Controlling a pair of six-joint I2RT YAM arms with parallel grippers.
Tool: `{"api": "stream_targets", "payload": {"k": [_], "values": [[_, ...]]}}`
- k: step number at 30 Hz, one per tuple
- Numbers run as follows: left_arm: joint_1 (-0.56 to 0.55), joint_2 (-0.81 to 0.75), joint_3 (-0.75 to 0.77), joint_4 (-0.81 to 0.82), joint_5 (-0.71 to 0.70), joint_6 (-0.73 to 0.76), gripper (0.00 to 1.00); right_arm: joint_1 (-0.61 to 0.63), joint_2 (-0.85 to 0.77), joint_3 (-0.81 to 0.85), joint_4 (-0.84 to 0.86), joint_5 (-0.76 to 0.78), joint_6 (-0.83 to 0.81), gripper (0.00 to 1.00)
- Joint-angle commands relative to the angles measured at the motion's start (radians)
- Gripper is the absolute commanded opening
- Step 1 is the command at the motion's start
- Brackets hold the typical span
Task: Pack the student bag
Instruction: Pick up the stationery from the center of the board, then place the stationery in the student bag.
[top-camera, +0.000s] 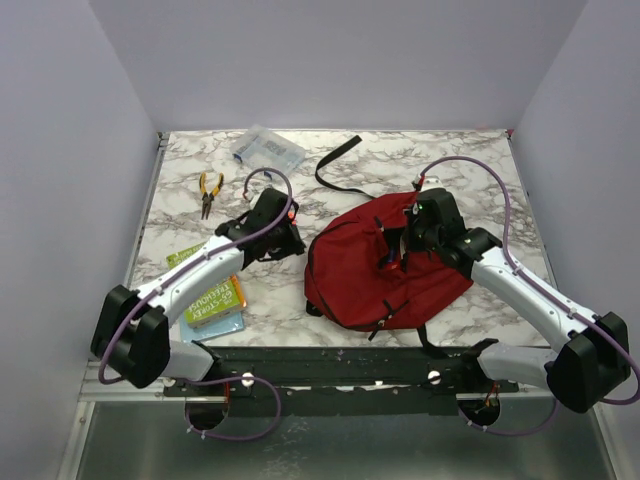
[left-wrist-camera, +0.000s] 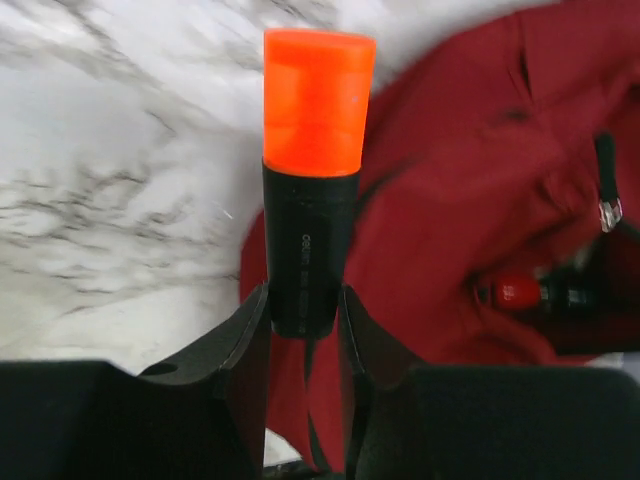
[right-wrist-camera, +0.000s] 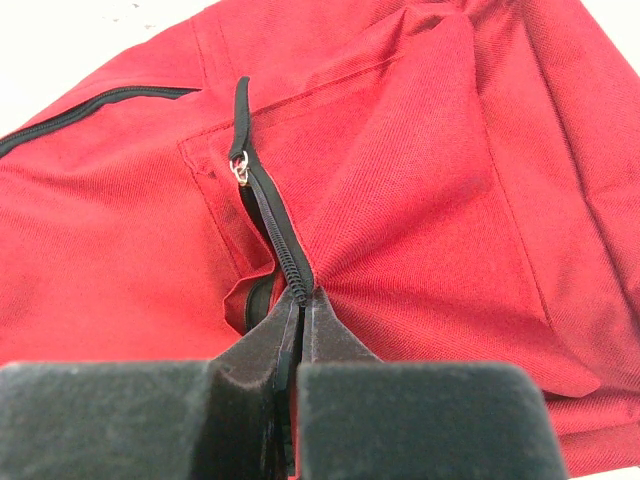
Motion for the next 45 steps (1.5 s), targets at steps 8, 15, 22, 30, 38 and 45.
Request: {"api": "stream_targets", "payload": {"k": [8,15,22,30,38,45], "values": [[-0.194,0.036,-0.17,0.633,0.707,0.145,0.0,0.006,-0.008,0.0,0.044,-0.008,0.004,0.01],[-0.268,0.267,-0.01,0.671,0.871,0.073,0.0,0.007,-0.019,0.001,0.04,-0.004,0.006,0.01],[-0.272,0.383,0.011,0.808,0.924,-0.07,0.0,0.007,-0.026,0.003,0.042,-0.005,0.006,0.01],[-0.273,0.399,-0.023,0.869,0.932,-0.135,0.0,0.006,-0.023,0.003,0.051,-0.016,0.006,0.01],[-0.257,0.501,-0.035,1.108,0.854,-0.34,0.06,0.007,-0.025,0.001,0.04,-0.009,0.005,0.0],[-0.252,0.675,-0.055,1.62,0.73,-0.69,0.04,0.007,-0.03,-0.002,0.037,-0.004,0.006,0.01]]}}
